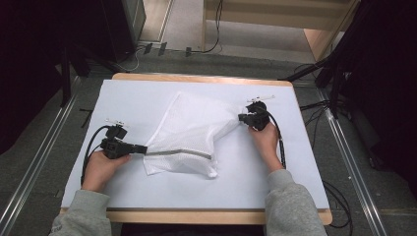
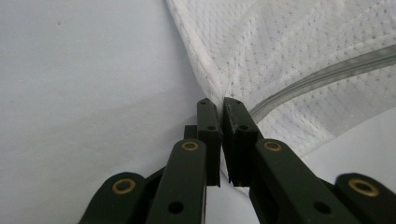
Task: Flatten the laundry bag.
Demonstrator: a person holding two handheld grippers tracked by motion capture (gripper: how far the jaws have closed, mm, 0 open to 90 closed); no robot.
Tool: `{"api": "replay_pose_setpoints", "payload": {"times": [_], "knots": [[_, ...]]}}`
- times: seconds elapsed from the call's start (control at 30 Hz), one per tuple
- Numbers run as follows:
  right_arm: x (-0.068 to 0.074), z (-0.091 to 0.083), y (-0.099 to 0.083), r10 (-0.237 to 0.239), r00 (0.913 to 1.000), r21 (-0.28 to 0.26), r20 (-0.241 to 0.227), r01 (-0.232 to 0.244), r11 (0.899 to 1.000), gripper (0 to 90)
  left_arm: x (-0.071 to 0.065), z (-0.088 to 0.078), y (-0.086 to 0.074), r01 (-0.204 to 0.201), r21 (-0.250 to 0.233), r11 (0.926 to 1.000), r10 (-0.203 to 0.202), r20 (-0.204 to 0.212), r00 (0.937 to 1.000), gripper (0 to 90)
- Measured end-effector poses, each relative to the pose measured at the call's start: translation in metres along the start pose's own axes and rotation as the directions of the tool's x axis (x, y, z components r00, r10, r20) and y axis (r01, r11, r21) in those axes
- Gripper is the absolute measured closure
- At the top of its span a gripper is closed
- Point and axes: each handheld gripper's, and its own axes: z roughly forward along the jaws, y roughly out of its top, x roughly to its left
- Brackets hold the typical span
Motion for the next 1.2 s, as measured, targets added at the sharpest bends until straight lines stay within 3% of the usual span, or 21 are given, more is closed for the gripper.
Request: {"api": "replay_pose_setpoints", "payload": {"times": [0.07, 0.2, 0.3, 0.5, 0.67, 0.8, 1.0, 1.2], "knots": [[0.000, 0.000, 0.000, 0.000, 1.0000, 0.002, -0.005, 0.000, 1.000, 88.6, 0.001, -0.001, 0.000, 0.006, -0.001, 1.0000, -0.006, 0.011, 0.9999, 85.4], [0.004, -0.014, 0.003, 0.009, 0.9994, -0.044, -0.035, -0.011, 0.999, 80.2, 0.003, -0.007, -0.003, -0.003, -0.028, 0.9996, 0.003, 0.013, 0.9999, 74.8], [0.014, -0.031, 0.002, -0.026, 0.9985, -0.079, -0.048, 0.022, 0.997, 76.3, 0.002, -0.016, -0.004, -0.027, -0.069, 0.9972, 0.026, -0.015, 0.9996, 64.0], [0.030, -0.052, -0.010, -0.058, 0.9947, -0.098, -0.085, 0.049, 0.994, 72.7, 0.004, -0.022, 0.004, -0.046, -0.122, 0.9915, 0.043, -0.027, 0.9987, 58.4], [0.047, -0.060, -0.025, -0.080, 0.9897, -0.071, -0.118, 0.072, 0.995, 70.4, 0.004, -0.013, 0.018, -0.072, -0.138, 0.9878, 0.069, -0.026, 0.9972, 56.6], [0.061, -0.065, -0.038, -0.103, 0.9827, -0.062, -0.154, 0.095, 0.994, 69.1, 0.005, -0.001, 0.029, -0.081, -0.112, 0.9904, 0.078, -0.033, 0.9964, 56.1], [0.081, -0.070, -0.056, -0.122, 0.9703, -0.056, -0.208, 0.113, 0.992, 66.3, 0.005, 0.013, 0.046, -0.108, -0.111, 0.9880, 0.104, -0.040, 0.9938, 56.1], [0.095, -0.067, -0.064, -0.142, 0.9640, -0.038, -0.224, 0.137, 0.990, 63.8, 0.007, 0.029, 0.061, -0.119, -0.086, 0.9891, 0.115, -0.047, 0.9922, 56.2]]}}
